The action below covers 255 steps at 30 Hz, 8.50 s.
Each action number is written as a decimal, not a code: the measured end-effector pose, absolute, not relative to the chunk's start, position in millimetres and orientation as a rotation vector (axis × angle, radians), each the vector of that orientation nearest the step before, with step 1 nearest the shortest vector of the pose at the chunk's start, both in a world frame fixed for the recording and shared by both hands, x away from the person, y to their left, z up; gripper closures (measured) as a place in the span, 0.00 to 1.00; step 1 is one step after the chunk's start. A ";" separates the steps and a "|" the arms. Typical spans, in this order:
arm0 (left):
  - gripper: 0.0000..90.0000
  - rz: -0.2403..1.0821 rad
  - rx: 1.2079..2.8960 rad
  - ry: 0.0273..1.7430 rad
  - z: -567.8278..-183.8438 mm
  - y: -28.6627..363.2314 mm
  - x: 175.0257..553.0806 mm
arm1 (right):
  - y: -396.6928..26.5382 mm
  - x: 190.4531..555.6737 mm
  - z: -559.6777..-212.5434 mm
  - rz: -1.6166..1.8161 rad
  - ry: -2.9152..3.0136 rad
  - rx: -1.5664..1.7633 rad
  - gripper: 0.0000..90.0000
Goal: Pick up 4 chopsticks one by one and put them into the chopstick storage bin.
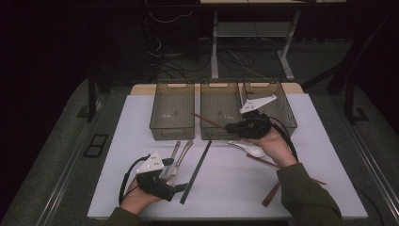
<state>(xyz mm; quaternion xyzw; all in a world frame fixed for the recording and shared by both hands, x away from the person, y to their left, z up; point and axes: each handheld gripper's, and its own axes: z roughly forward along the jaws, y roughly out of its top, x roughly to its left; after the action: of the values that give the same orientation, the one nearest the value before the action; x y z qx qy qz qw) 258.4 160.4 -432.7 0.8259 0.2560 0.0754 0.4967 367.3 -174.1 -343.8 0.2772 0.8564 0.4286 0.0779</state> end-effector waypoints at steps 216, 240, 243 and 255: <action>0.00 0.178 2.013 0.617 -434.8 158.3 257.5 | -346.9 298.9 -427.9 0.939 2.747 0.924 0.87; 0.00 0.177 2.015 0.613 -435.2 157.8 257.3 | -345.9 302.2 -434.7 0.937 2.806 0.891 0.93; 0.00 0.177 2.015 0.613 -435.1 157.9 257.2 | -346.4 302.2 -434.5 0.937 2.810 0.885 0.93; 0.00 0.178 2.017 0.615 -434.8 158.6 257.3 | -347.4 300.1 -429.4 1.025 2.828 0.859 0.93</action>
<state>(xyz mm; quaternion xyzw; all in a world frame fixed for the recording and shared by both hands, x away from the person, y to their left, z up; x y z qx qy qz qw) 257.3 158.6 -434.8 0.8306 0.2531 0.0734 0.4906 300.1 -347.4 -429.4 0.2746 0.9040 0.3277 0.0064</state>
